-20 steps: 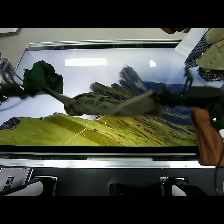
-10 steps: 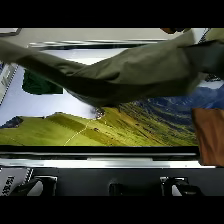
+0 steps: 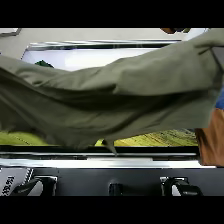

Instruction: Fold the clothes and pants, and hang the long-sleeved shirts on hangers.

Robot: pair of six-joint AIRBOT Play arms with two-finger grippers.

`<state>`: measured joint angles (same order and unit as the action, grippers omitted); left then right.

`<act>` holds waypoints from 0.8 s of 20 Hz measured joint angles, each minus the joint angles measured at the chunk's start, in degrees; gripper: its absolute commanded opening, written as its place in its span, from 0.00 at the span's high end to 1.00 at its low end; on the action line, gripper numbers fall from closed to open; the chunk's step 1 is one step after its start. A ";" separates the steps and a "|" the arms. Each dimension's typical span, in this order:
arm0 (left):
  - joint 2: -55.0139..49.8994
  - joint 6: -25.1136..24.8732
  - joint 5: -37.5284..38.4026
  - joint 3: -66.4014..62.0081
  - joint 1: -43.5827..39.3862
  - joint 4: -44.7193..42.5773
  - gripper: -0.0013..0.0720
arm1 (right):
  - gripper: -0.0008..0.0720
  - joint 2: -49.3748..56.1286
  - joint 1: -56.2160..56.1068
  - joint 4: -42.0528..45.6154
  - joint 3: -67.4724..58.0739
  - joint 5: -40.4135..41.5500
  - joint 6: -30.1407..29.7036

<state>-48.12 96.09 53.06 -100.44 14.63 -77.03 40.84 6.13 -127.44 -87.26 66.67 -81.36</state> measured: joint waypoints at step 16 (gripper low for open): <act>-56.83 -4.37 -25.79 -0.04 -17.77 4.17 0.96 | 0.92 55.63 -0.39 -1.57 4.63 -12.07 7.08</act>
<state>-104.95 91.72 27.27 -100.49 -3.14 -72.86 96.47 5.74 -129.01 -82.63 54.61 -74.28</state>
